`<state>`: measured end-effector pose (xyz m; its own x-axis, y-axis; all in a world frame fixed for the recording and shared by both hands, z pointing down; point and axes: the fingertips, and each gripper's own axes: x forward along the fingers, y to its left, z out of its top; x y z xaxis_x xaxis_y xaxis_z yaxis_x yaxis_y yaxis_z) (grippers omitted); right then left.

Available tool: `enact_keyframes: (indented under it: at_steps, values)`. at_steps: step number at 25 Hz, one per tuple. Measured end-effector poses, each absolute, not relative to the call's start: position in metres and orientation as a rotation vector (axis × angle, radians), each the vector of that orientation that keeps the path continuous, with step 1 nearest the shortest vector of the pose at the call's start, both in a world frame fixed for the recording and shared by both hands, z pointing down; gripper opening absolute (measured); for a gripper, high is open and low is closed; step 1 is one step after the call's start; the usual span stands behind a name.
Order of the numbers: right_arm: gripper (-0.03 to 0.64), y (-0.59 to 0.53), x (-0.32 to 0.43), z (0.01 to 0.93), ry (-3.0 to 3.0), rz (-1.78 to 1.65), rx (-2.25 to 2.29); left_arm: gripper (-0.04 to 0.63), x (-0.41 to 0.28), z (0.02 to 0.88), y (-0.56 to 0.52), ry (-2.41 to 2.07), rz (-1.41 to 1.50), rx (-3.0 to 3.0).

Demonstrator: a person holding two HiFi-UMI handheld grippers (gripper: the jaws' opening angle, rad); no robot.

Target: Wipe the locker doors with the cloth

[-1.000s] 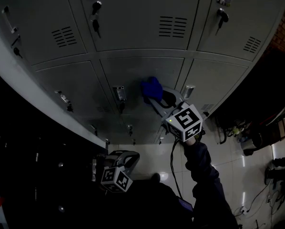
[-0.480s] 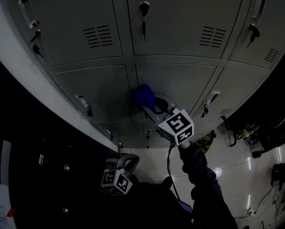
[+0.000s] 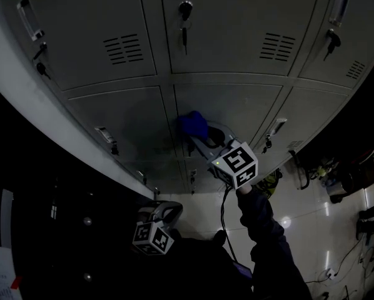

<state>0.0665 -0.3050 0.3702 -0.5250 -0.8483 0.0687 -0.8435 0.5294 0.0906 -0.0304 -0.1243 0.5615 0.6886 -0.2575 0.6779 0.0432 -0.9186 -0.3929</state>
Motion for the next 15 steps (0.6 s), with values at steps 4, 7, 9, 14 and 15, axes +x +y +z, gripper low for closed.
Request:
enact_keyframes:
  at_steps: [4,7,9,14,15]
  values:
    - [0.115,-0.295,0.104,0.378,-2.614,-0.044,1.519,0.003,-0.003,0.561,-0.114,0.14,-1.076,-2.522]
    - [0.115,-0.285,0.137,0.385,-2.583,-0.021,1.551,0.003,0.022,0.55,-0.104,0.14,-1.066,-2.528]
    - [0.115,-0.278,0.159,0.389,-2.562,-0.012,1.566,0.003,0.039,0.548,-0.097,0.133,-1.06,-2.531]
    - [0.115,-0.263,0.211,0.397,-2.526,0.01,1.596,0.003,0.079,0.55,-0.081,0.112,-1.052,-2.529]
    - [0.115,-0.26,0.22,0.397,-2.522,0.014,1.603,0.003,0.086,0.553,-0.078,0.106,-1.051,-2.527]
